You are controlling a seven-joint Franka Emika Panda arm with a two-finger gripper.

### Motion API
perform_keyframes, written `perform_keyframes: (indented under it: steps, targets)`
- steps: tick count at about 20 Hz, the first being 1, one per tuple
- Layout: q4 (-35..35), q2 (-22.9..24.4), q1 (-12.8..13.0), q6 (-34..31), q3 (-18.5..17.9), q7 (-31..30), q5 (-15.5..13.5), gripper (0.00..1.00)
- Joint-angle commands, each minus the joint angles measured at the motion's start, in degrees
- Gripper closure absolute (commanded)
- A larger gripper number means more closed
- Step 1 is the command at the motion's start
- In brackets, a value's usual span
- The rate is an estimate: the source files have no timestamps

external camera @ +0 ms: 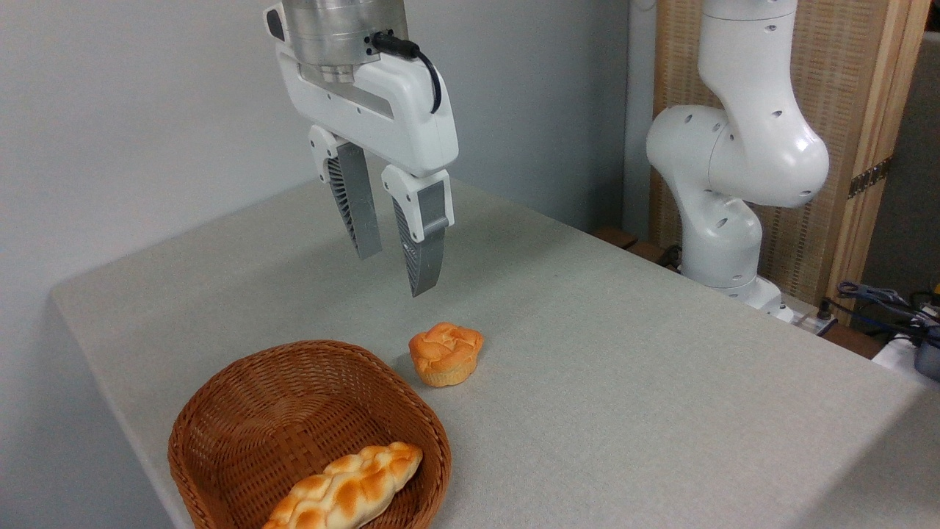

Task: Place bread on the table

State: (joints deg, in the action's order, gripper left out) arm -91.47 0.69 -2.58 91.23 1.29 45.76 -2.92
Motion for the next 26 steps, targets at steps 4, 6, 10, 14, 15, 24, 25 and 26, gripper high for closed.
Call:
perform_keyframes:
  steps: [4, 6, 10, 14, 15, 24, 25, 26]
  targets:
    - [0.95, -0.34, 0.21, -0.53, -0.59, 0.03, -1.12, 0.0]
    - [0.95, -0.34, 0.21, -0.53, -0.59, 0.03, -1.12, 0.0]
    - [0.95, -0.25, 0.21, -0.53, -0.59, 0.21, -1.12, 0.0]
    - [0.95, -0.34, 0.21, -0.26, -0.67, 0.03, -1.12, 0.0]
    - [0.95, -0.34, 0.21, 0.0, -0.67, 0.03, -1.03, 0.0]
    - [0.51, -3.58, 0.12, 7.81, -0.76, -0.59, -0.42, 0.0]
    - [0.51, -4.72, 0.12, 9.65, -0.76, -0.67, -0.33, 0.0]
    - [0.51, -5.87, 0.12, 11.84, -0.85, -0.67, -0.33, 0.0]
